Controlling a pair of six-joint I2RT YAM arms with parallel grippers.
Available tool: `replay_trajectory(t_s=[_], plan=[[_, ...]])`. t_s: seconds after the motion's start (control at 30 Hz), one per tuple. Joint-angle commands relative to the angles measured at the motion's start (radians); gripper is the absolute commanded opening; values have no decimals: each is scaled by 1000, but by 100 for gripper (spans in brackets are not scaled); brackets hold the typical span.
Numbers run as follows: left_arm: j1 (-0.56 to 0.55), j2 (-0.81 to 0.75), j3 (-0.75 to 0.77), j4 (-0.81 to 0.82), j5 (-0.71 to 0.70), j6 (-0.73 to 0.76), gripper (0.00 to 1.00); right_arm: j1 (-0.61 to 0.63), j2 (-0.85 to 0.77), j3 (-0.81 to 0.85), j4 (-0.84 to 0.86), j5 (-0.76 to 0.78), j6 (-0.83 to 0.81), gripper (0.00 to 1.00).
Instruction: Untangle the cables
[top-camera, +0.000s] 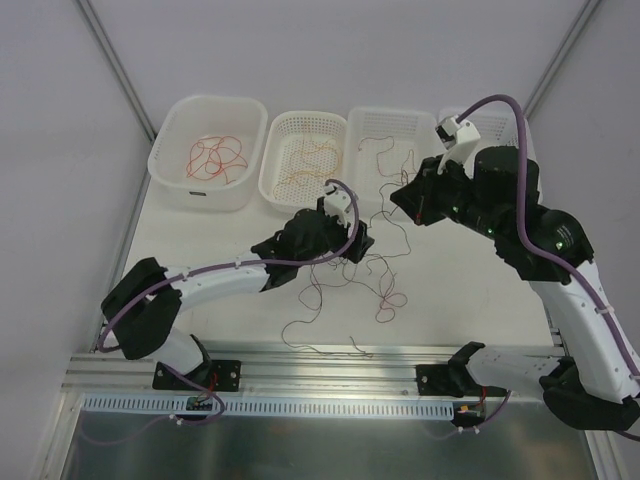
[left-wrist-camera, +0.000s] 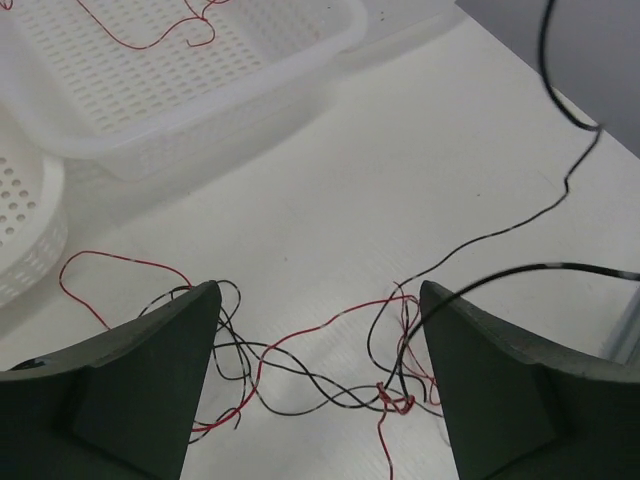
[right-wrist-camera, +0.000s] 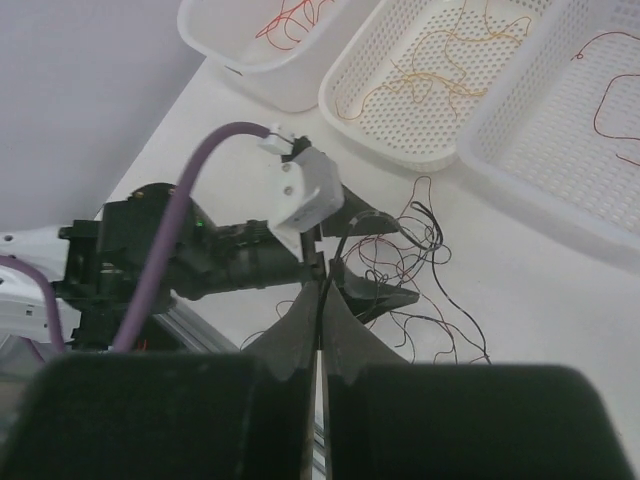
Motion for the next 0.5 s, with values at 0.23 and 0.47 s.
replay_trajectory(t_s=[0.23,0.47], plan=[[-45,178,-31,148,-148,-179,43,4,-54,153,-95,169,-49,1],[-36,120,-134,-89,-338,-332,36,-19,-56,282,-155,370,-116,1]])
